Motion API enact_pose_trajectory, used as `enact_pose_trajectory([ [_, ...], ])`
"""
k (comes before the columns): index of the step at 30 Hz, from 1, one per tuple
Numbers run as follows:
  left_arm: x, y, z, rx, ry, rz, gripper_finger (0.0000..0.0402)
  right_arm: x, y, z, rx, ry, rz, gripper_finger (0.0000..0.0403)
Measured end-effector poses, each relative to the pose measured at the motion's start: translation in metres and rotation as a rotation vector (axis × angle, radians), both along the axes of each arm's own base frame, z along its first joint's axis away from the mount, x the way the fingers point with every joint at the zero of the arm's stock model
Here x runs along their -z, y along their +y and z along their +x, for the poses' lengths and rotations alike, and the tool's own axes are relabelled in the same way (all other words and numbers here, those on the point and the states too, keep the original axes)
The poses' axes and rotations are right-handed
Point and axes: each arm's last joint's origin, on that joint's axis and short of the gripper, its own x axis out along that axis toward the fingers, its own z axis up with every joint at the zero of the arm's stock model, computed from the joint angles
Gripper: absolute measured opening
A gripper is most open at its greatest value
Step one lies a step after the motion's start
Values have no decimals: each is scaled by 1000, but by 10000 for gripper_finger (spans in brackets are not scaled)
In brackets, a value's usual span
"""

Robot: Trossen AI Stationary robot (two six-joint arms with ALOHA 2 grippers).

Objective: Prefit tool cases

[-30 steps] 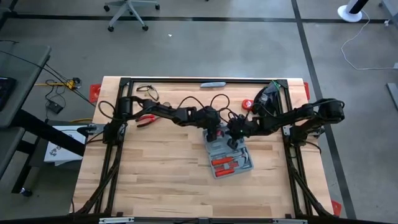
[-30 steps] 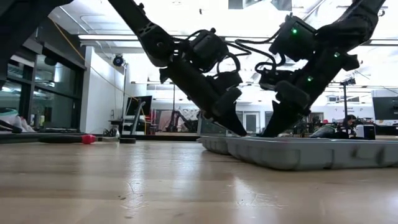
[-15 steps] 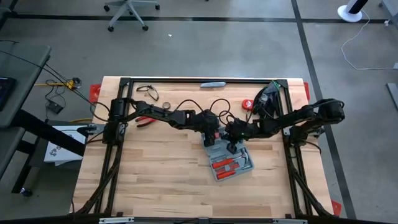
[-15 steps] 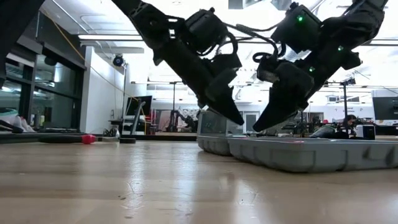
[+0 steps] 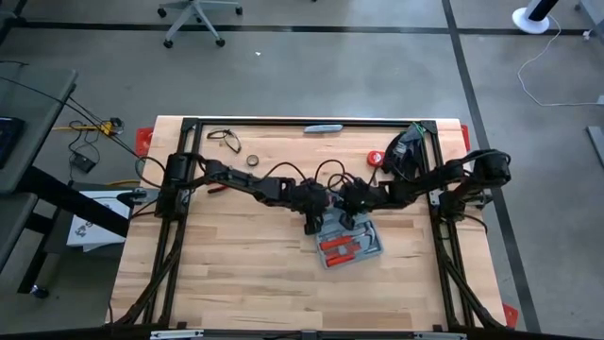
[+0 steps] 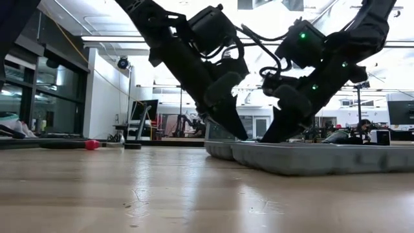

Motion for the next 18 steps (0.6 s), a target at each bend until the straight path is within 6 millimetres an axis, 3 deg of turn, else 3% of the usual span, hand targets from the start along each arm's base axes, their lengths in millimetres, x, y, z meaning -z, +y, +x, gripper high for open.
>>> enact_pose_trajectory([
  [9,2,4,0,-41,-24,81,0,0,-7,0,49,1,-16,0],
  [18,1,33,4,-82,-74,104,0,0,-7,0,51,-6,-17,0],
])
